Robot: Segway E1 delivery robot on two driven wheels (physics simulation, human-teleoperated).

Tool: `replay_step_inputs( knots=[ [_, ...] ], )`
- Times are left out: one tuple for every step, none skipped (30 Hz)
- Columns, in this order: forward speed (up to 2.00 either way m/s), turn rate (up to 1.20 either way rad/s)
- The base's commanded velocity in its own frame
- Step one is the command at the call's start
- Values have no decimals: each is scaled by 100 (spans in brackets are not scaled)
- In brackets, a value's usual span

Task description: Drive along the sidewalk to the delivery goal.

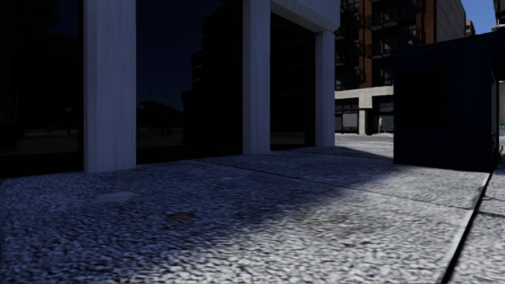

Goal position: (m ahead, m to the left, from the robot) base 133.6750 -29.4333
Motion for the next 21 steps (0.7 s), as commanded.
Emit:
replay_step_inputs(
  knots=[
    [200, -65],
    [200, -65],
    [200, -65],
    [200, -65],
    [200, -65],
    [200, -65],
    [200, 0],
    [200, 0],
    [200, 0],
    [200, 0],
    [200, 0],
    [200, 0],
    [200, 0],
    [200, 0],
    [200, 0],
    [200, 0],
    [200, 0],
    [200, 0],
    [200, 0],
    [200, 0],
    [200, 0]
  ],
)
